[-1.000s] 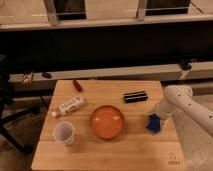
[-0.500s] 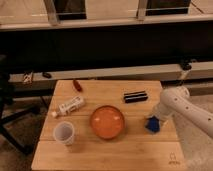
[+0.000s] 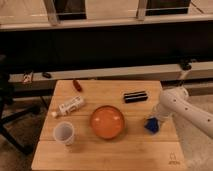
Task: Place the white sponge in the ceramic cup
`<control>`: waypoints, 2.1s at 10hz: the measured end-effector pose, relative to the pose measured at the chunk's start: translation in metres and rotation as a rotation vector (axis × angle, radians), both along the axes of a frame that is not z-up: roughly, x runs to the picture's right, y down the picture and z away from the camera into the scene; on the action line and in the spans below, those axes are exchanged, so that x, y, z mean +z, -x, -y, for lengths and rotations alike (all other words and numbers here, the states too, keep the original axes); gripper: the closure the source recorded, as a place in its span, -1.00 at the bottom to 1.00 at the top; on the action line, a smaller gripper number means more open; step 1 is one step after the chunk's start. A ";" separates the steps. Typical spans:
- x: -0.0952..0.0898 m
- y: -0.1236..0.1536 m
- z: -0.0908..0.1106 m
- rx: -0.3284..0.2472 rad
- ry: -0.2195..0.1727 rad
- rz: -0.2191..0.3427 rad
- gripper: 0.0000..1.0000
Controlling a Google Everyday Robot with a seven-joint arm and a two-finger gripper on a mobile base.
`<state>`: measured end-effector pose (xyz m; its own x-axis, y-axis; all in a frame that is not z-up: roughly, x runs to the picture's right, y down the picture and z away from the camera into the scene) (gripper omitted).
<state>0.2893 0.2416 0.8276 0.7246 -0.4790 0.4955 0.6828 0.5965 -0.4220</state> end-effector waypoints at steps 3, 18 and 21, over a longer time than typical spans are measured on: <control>-0.008 0.001 0.000 0.007 0.007 -0.032 1.00; -0.101 0.107 -0.016 -0.145 -0.030 -0.149 1.00; -0.107 0.134 -0.009 -0.177 -0.031 -0.138 1.00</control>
